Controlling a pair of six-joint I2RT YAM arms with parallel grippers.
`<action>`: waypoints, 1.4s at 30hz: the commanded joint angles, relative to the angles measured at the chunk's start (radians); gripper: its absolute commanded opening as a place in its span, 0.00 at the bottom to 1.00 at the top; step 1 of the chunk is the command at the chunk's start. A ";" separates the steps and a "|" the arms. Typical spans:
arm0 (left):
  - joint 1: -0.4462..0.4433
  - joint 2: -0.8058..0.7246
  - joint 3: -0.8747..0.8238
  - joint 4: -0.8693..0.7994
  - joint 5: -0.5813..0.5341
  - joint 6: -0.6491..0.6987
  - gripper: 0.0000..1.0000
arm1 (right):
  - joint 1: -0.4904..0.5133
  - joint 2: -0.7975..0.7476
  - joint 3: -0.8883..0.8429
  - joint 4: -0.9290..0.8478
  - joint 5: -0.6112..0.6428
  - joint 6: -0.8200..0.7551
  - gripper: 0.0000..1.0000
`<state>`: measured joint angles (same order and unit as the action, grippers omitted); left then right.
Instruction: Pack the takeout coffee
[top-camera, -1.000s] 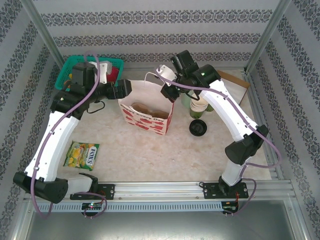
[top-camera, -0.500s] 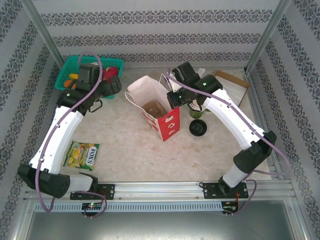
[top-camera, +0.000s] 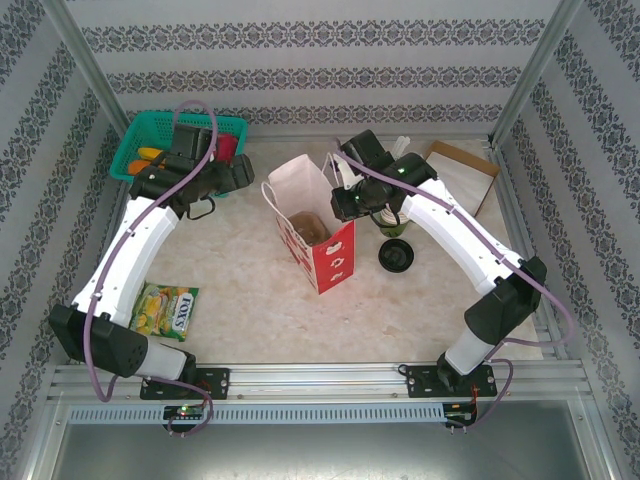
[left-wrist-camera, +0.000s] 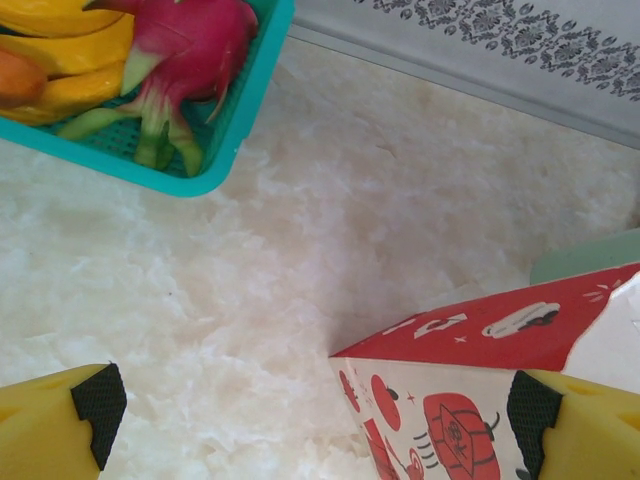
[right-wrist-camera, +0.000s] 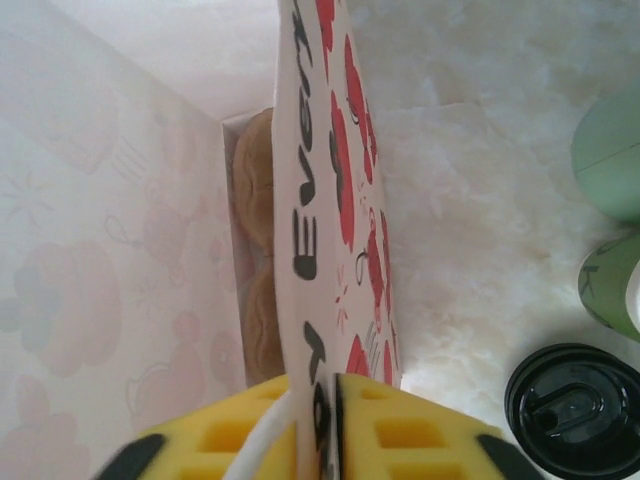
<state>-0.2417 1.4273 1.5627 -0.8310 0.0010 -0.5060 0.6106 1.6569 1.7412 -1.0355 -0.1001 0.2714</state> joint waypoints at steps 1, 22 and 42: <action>0.009 0.012 0.035 -0.033 0.030 0.000 1.00 | -0.011 0.011 0.026 0.010 -0.048 0.030 0.25; 0.007 0.084 0.084 -0.028 0.126 0.027 1.00 | 0.013 0.038 0.008 0.160 -0.167 0.189 0.16; 0.007 0.189 0.113 0.070 0.457 -0.010 1.00 | -0.029 -0.248 -0.101 0.183 -0.079 0.029 0.98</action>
<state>-0.2417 1.6100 1.6459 -0.7883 0.3981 -0.4877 0.6136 1.4872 1.6642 -0.8768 -0.2108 0.3725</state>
